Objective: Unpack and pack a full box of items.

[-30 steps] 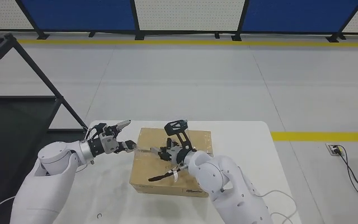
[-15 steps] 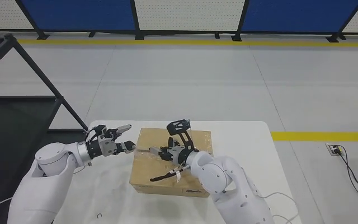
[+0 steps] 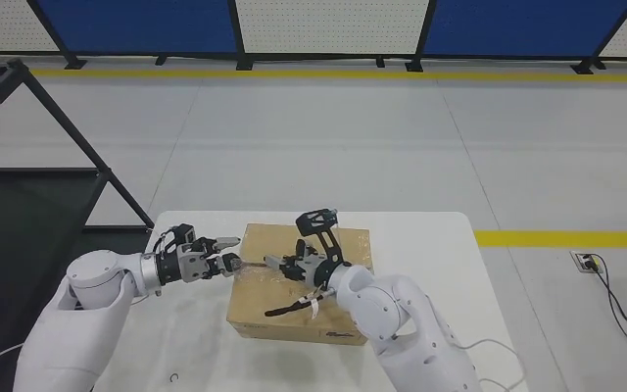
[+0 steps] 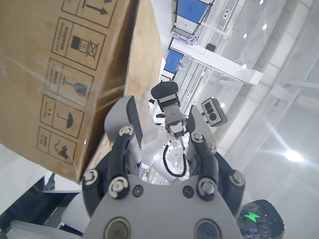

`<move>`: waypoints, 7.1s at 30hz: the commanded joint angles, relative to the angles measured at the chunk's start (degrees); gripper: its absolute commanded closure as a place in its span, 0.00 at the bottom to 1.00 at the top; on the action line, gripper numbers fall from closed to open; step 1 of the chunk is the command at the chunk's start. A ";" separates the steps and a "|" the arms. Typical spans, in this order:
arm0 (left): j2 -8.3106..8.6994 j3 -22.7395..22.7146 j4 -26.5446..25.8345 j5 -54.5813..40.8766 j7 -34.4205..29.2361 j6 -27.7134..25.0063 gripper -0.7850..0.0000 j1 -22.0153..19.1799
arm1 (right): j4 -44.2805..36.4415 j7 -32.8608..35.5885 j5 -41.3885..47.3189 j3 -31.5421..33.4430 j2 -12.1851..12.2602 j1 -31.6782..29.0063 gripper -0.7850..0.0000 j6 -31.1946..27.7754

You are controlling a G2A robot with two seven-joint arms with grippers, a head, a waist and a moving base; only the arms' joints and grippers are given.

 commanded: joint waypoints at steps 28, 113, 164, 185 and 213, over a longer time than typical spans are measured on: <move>1.18 -0.20 -4.15 1.16 0.66 -1.34 0.80 3.19 | -0.52 -0.39 0.37 0.36 0.18 -0.38 0.33 0.49; 1.54 3.69 -0.33 2.48 3.53 -1.78 0.56 -0.04 | 9.49 6.62 27.03 3.89 1.05 3.95 0.00 6.82; 0.17 8.58 -1.47 0.30 11.41 3.76 1.00 -1.69 | 10.24 4.97 30.01 0.98 1.82 5.61 0.00 4.85; 1.27 1.68 -3.53 -4.59 13.24 0.78 1.00 1.68 | 16.07 0.81 38.32 -4.63 -0.63 9.89 0.00 1.51; 0.91 -2.89 -2.99 -13.97 18.79 -0.76 0.00 3.31 | 23.58 0.56 38.70 -5.80 -2.04 12.95 0.00 1.96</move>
